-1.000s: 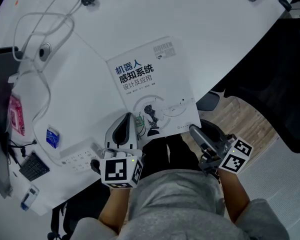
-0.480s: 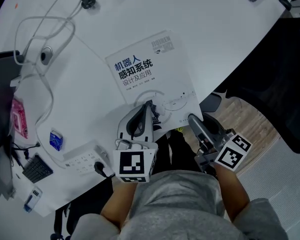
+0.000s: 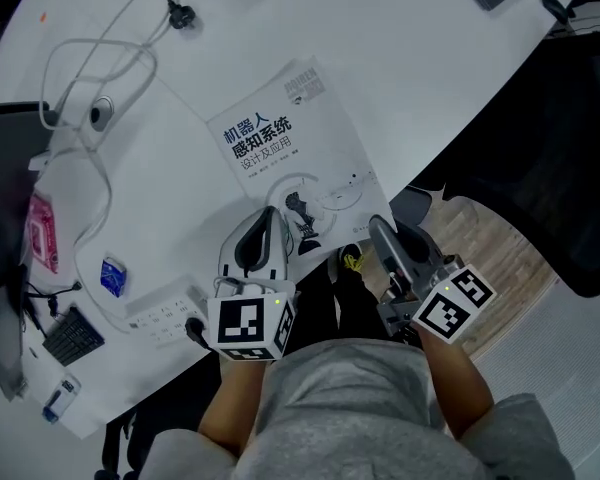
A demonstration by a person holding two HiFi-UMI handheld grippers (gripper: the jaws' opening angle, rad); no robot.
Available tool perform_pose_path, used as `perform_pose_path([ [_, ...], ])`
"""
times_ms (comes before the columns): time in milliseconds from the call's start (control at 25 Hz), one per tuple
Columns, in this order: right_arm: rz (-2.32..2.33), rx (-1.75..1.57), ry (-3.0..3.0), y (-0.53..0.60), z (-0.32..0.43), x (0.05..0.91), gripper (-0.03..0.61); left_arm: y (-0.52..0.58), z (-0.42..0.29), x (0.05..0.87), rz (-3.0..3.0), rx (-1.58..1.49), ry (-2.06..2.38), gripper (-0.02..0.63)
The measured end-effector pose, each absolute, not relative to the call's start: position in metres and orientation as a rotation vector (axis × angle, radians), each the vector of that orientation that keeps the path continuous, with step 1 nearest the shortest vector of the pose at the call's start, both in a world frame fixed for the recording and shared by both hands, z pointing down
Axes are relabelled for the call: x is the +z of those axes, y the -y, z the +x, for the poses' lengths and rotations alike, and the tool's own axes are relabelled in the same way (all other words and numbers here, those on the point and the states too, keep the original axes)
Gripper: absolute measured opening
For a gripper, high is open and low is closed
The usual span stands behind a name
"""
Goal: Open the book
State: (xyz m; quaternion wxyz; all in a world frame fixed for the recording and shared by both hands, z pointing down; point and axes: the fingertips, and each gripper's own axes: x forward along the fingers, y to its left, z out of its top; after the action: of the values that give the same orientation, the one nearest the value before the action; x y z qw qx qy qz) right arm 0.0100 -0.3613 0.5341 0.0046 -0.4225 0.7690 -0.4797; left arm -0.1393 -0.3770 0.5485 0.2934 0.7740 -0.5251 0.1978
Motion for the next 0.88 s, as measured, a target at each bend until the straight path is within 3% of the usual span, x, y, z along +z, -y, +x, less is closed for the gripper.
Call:
perform_pose_path([
  [640,-1.246,-1.097,-2.743,0.357,0.002,0.461,0.054,0.327,-0.163,0.428,2.131,0.463,1.722,0.010],
  [880,-1.090,-0.967,-2.877,0.333,-0.043,0.431,0.054,0.297,-0.171,0.401,2.123,0.405,1.807,0.011],
])
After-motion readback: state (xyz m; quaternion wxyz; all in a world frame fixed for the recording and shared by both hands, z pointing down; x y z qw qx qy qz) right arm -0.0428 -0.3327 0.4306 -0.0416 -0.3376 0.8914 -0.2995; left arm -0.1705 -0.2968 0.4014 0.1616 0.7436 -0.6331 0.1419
